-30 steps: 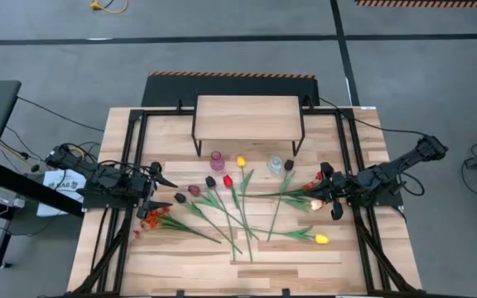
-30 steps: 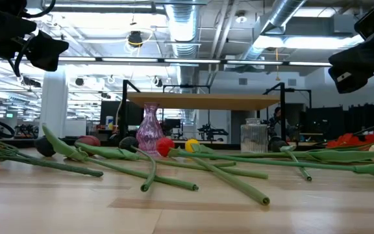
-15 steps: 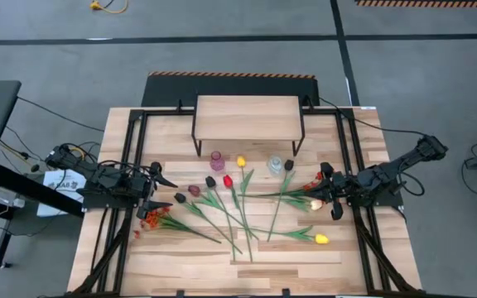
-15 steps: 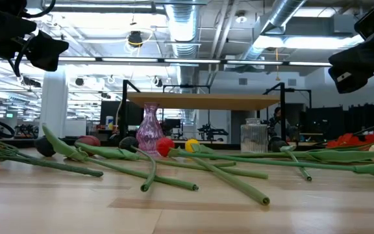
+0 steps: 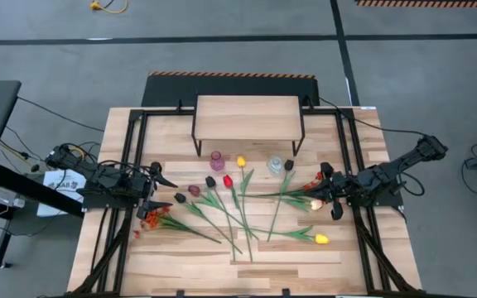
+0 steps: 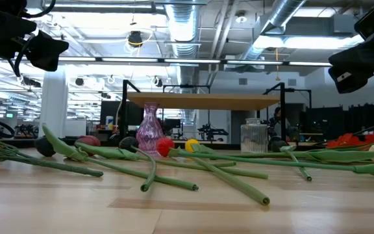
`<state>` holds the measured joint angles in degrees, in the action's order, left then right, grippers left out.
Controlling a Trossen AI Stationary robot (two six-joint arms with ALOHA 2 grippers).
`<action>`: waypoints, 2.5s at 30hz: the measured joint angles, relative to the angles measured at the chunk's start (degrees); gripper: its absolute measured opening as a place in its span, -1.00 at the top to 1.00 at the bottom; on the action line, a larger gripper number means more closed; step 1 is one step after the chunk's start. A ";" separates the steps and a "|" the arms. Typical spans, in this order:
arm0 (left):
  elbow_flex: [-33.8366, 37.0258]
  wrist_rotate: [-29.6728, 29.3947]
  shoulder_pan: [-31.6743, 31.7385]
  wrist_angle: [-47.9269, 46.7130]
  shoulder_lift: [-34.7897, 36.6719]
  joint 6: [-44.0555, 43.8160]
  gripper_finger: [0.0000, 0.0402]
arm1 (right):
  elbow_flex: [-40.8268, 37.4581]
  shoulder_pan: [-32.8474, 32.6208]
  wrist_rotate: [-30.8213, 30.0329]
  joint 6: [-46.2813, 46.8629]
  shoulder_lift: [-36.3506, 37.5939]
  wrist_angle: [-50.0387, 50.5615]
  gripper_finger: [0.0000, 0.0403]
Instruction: Pick and place flowers into a vace then onto a shelf
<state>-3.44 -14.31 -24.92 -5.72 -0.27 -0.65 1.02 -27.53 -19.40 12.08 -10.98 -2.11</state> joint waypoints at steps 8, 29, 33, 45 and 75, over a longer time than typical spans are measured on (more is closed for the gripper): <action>0.00 0.00 0.01 0.00 0.00 -0.01 -0.37 | -0.02 0.00 0.00 0.00 0.02 0.00 1.00; 0.00 0.00 0.01 0.00 0.00 0.00 -0.37 | -0.02 0.00 -0.02 0.00 0.00 0.00 1.00; -0.02 0.00 0.01 0.00 0.00 0.01 -0.37 | -0.02 0.01 0.00 0.00 0.01 0.00 1.00; -0.02 0.00 0.00 0.00 0.00 0.01 -0.37 | -0.11 0.05 -0.25 -0.34 0.00 -0.93 1.00; 0.00 -0.02 0.01 0.02 0.00 5.74 -0.37 | 0.00 2.01 -1.70 -4.58 -9.15 -20.34 0.87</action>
<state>-3.44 -14.33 -24.91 -5.69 -0.27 5.09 1.02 -25.51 -21.10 7.49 -20.13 -22.45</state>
